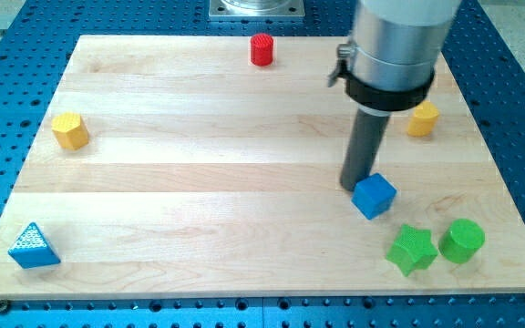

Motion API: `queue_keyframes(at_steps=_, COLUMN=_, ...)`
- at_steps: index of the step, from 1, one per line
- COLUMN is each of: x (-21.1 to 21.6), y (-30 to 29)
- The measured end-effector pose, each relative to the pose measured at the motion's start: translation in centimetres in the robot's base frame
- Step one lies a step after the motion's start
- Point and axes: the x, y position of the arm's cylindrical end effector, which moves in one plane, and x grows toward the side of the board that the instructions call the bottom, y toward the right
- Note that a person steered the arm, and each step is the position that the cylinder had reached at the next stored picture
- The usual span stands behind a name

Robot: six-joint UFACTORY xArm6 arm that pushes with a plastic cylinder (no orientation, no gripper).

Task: Place the blue cube at the top left side of the green circle

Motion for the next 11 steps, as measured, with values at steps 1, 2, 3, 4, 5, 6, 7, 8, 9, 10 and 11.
queue_keyframes(at_steps=1, x=0.3, y=1.1)
queue_keyframes(at_steps=2, x=1.3, y=-3.3)
queue_keyframes(at_steps=3, x=4.1, y=-2.5)
queue_keyframes(at_steps=4, x=3.9, y=1.3)
queue_keyframes(at_steps=5, x=2.8, y=1.0)
queue_keyframes(at_steps=6, x=-0.7, y=-0.2)
queue_keyframes(at_steps=7, x=-2.5, y=4.1)
queue_keyframes(at_steps=8, x=-1.2, y=5.7)
queue_keyframes(at_steps=9, x=1.4, y=5.7)
queue_keyframes(at_steps=10, x=3.1, y=5.7)
queue_keyframes(at_steps=11, x=1.9, y=-0.7)
